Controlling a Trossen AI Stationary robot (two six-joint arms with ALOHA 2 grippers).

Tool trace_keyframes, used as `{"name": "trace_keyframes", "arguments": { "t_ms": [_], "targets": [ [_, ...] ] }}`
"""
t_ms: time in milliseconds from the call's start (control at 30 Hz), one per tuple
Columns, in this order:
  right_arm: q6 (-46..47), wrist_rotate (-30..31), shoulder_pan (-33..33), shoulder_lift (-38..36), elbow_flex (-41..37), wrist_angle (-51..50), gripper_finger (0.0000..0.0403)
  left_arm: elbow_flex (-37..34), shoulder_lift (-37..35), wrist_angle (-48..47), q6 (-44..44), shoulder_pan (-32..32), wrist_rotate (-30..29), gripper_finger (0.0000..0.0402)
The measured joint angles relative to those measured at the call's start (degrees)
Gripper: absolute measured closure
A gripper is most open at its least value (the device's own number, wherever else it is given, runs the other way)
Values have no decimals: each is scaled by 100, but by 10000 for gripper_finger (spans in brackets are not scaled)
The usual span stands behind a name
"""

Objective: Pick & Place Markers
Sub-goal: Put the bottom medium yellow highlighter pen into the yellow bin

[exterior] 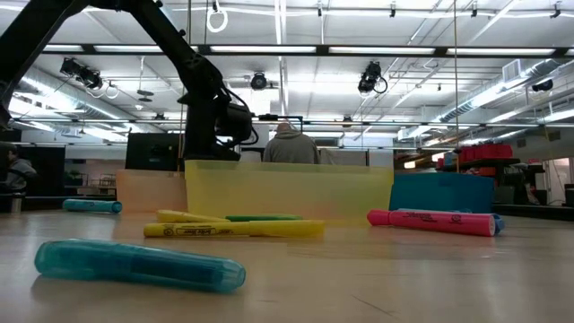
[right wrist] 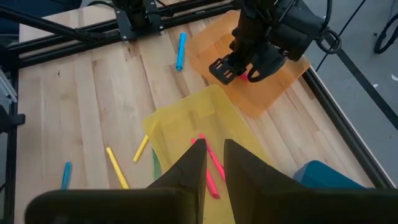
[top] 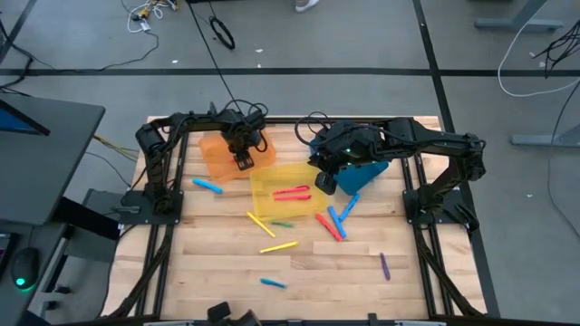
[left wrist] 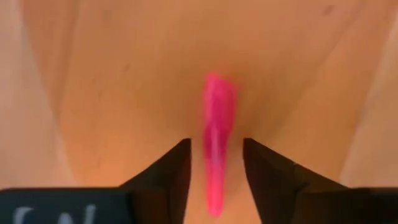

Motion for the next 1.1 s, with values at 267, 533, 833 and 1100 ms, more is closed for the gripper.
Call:
{"name": "trace_keyframes", "arguments": {
  "t_ms": [267, 533, 833, 1100],
  "targets": [
    [-3, -1, 0, 0, 0, 19, 347, 177, -345, -576, -38, -60, -157, 199],
    [-62, -2, 0, 0, 0, 20, 347, 862, -1142, -1223, -42, -329, -591, 204],
    [-152, 0, 0, 0, 0, 108, 347, 2218, -1290, -2499, -839, -774, -661, 204],
    [-165, 0, 0, 0, 0, 166, 347, 2173, -1464, -2892, -3673, -954, -840, 204]
  ]
}}
